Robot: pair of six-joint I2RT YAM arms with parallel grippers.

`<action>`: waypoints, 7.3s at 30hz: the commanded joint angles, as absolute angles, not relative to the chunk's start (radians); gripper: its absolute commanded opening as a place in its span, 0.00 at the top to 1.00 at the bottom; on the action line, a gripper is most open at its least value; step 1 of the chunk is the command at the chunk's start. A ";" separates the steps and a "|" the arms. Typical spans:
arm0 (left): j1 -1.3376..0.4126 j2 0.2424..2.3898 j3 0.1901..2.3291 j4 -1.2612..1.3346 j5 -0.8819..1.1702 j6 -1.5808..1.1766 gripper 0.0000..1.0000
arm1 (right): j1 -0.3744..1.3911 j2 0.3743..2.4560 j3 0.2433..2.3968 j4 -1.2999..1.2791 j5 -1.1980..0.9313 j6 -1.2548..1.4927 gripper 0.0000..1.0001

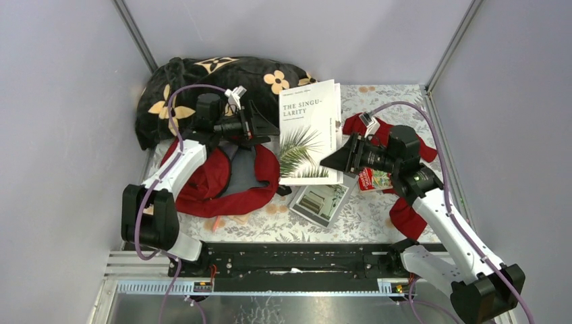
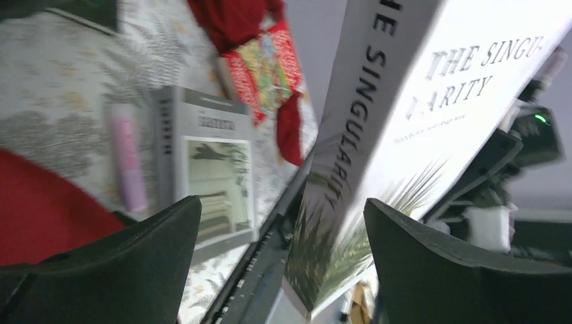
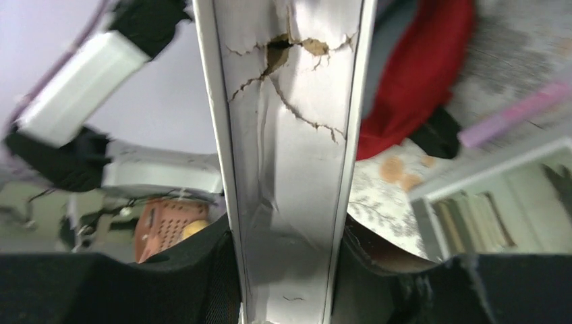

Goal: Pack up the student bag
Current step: Pick up the book from the center of the board, then place the book in the student bag.

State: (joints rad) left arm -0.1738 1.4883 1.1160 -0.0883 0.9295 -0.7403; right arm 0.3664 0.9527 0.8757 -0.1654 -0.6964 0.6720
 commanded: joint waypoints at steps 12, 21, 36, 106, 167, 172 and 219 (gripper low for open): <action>-0.207 1.506 0.964 1.065 1.261 -1.484 0.01 | 0.357 1.183 0.724 1.016 -1.208 1.321 0.89; -0.210 1.625 0.976 1.236 1.131 -1.717 0.58 | 0.352 1.307 0.692 1.088 -1.164 1.319 0.69; -0.151 1.417 1.041 0.508 0.616 -1.361 0.82 | 0.282 0.914 0.378 0.882 -0.447 1.297 0.00; -0.388 1.495 1.212 -0.825 -0.526 -0.657 0.23 | 0.237 0.903 0.649 0.053 -0.358 0.826 0.85; -0.389 0.718 0.836 -0.442 -0.225 -0.591 1.00 | 0.386 1.326 0.712 0.451 -0.950 1.245 0.85; -0.390 0.598 0.804 -0.382 -0.232 -0.556 1.00 | 0.399 1.466 0.868 0.438 -0.892 1.251 0.85; -0.388 0.602 0.661 0.028 0.161 -0.366 1.00 | 0.798 2.348 1.579 1.106 -0.841 1.591 0.77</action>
State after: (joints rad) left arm -0.3843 0.5499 0.6518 -0.2138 -0.0044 -0.4049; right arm 0.8139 2.4359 1.7138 0.8024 -0.8829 1.5200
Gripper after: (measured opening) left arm 0.019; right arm 0.429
